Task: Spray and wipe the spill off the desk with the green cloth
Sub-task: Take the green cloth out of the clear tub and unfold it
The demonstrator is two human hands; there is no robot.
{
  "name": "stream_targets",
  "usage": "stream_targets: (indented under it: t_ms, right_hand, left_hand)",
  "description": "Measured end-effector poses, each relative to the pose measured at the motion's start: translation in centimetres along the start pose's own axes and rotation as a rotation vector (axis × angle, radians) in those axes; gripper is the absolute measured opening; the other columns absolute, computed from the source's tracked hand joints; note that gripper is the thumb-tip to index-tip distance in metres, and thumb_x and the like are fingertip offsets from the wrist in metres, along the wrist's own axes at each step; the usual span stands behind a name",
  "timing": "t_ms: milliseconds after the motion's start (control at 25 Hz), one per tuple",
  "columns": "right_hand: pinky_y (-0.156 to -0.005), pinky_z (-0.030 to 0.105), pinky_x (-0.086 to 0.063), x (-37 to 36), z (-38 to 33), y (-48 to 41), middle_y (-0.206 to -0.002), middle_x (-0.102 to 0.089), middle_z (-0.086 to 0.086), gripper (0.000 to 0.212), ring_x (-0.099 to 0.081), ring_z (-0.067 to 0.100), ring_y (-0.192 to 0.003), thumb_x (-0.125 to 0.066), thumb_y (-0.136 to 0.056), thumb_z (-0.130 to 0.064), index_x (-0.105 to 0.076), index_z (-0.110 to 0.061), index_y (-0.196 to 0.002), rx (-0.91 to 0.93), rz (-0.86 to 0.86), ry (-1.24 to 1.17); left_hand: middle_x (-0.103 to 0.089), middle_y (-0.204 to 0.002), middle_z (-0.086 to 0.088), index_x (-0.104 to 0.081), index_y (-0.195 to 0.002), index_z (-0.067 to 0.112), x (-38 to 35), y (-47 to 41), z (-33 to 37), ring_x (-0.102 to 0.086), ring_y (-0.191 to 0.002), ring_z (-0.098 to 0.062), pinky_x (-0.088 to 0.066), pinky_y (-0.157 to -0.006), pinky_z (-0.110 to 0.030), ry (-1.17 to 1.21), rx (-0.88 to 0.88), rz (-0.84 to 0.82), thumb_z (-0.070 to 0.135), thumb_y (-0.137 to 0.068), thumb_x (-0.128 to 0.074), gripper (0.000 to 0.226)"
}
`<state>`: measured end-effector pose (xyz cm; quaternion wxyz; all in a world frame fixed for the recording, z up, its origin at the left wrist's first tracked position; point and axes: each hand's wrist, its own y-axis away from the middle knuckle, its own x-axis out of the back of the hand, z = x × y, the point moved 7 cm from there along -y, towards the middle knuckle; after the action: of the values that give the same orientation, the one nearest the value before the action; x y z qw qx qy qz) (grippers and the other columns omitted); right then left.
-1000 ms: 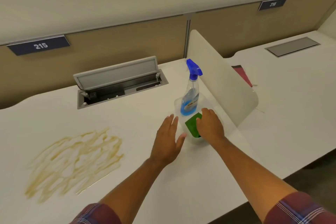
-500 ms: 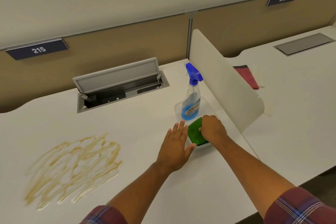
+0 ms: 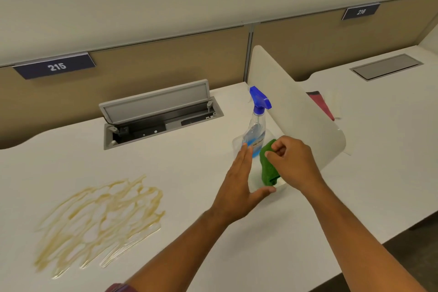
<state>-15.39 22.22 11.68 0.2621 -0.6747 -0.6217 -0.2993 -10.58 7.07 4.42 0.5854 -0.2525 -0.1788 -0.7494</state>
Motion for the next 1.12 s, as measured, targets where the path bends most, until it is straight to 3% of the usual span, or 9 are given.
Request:
stream_targets:
  t_ms: [160, 240, 320, 400, 480, 640, 800, 960, 1120]
  right_hand:
    - [-0.072, 0.018, -0.058, 2.2, -6.0, 3.1, -0.089, -0.074, -0.011, 0.007, -0.072, 0.009, -0.083, -0.08, -0.094, -0.023, -0.073, -0.024, -0.097, 0.104, 0.005, -0.251]
    - [-0.084, 0.021, -0.062, 2.2, -7.9, 4.2, -0.102, -0.079, -0.009, 0.011, -0.076, 0.012, -0.096, -0.075, -0.098, -0.023, -0.076, -0.026, -0.109, 0.109, -0.082, -0.426]
    - [-0.09, 0.021, -0.063, 1.6, -9.0, 5.3, -0.108, -0.082, -0.006, 0.014, -0.077, 0.014, -0.105, -0.07, -0.102, -0.021, -0.077, -0.027, -0.112, 0.103, -0.164, -0.615]
    - [-0.096, 0.025, -0.062, 0.8, -9.9, 7.1, -0.11, -0.083, -0.004, 0.019, -0.077, 0.013, -0.109, -0.07, -0.101, -0.013, -0.077, -0.025, -0.113, 0.142, -0.178, -0.719]
    - [-0.102, 0.028, -0.06, -0.3, -10.4, 9.1, -0.119, -0.079, -0.006, 0.021, -0.073, 0.01, -0.117, -0.074, -0.099, -0.013, -0.076, -0.02, -0.119, 0.29, -0.048, -0.568]
    - [-0.11, 0.016, -0.047, -3.5, -12.4, 13.2, -0.142, -0.063, -0.003, 0.051, -0.056, 0.007, -0.131, -0.073, -0.095, -0.048, -0.072, -0.016, -0.133, 0.449, 0.155, -0.248]
    - [-0.104, 0.021, -0.056, -4.0, -13.5, 14.6, -0.13, -0.072, 0.0, 0.032, -0.065, 0.003, -0.119, -0.066, -0.102, -0.031, -0.075, -0.012, -0.126, 0.411, 0.318, -0.385]
    - [-0.079, 0.025, -0.064, -3.4, -15.1, 14.8, -0.096, -0.078, -0.011, 0.021, -0.074, 0.007, -0.096, -0.06, -0.106, -0.037, -0.075, -0.024, -0.114, 0.341, 0.103, -0.592]
    - [-0.05, 0.01, -0.04, -0.1, -19.2, 17.0, -0.066, -0.059, -0.014, 0.023, -0.055, 0.002, -0.056, -0.05, -0.108, -0.031, -0.061, -0.025, -0.089, 0.461, 0.153, -0.497]
  left_hand:
    - [-0.009, -0.175, 0.019, 0.009, -0.165, 0.038, 2.2, 0.6, 4.5, -0.021, -0.16, -0.005, -0.03, -0.127, -0.029, 0.35, -0.141, 0.021, 0.049, -0.095, -0.072, 0.107]
    - [-0.038, -0.166, 0.013, -0.015, -0.166, 0.034, 4.4, 1.6, 5.3, -0.041, -0.15, -0.004, -0.04, -0.12, -0.024, 0.561, -0.139, 0.109, 0.041, -0.107, -0.053, 0.07]
    - [-0.064, -0.144, 0.011, -0.051, -0.148, 0.042, 6.7, 3.0, 4.7, -0.059, -0.134, -0.006, -0.051, -0.109, -0.025, 0.783, 0.001, 0.202, 0.052, -0.107, -0.043, 0.043]
    - [-0.073, -0.133, -0.005, -0.067, -0.134, 0.031, 8.0, 4.3, 3.5, -0.067, -0.129, -0.023, -0.055, -0.109, -0.041, 1.093, 0.159, 0.22, 0.055, -0.105, -0.041, 0.046]
    - [-0.07, -0.137, -0.02, -0.068, -0.135, 0.016, 8.8, 5.6, 3.2, -0.065, -0.132, -0.035, -0.054, -0.11, -0.051, 1.365, 0.22, 0.193, 0.049, -0.109, -0.037, 0.052]
    - [-0.065, -0.144, -0.018, -0.069, -0.136, 0.013, 9.9, 8.4, 3.2, -0.063, -0.134, -0.03, -0.058, -0.103, -0.04, 1.544, 0.256, 0.183, 0.047, -0.108, -0.04, 0.052]
    - [-0.062, -0.149, -0.017, -0.064, -0.142, 0.015, 10.9, 10.5, 2.2, -0.058, -0.14, -0.031, -0.05, -0.115, -0.045, 1.521, 0.258, 0.161, 0.042, -0.108, -0.038, 0.051]
    - [-0.063, -0.145, -0.023, -0.065, -0.139, 0.01, 13.9, 11.5, 0.6, -0.061, -0.136, -0.038, -0.053, -0.11, -0.053, 1.495, 0.2, 0.152, 0.043, -0.1, -0.05, 0.054]
    - [-0.048, -0.159, -0.022, -0.049, -0.154, 0.013, 18.0, 11.4, -1.7, -0.043, -0.149, -0.043, -0.034, -0.12, -0.063, 1.686, 0.094, 0.201, 0.039, -0.095, -0.045, 0.065]
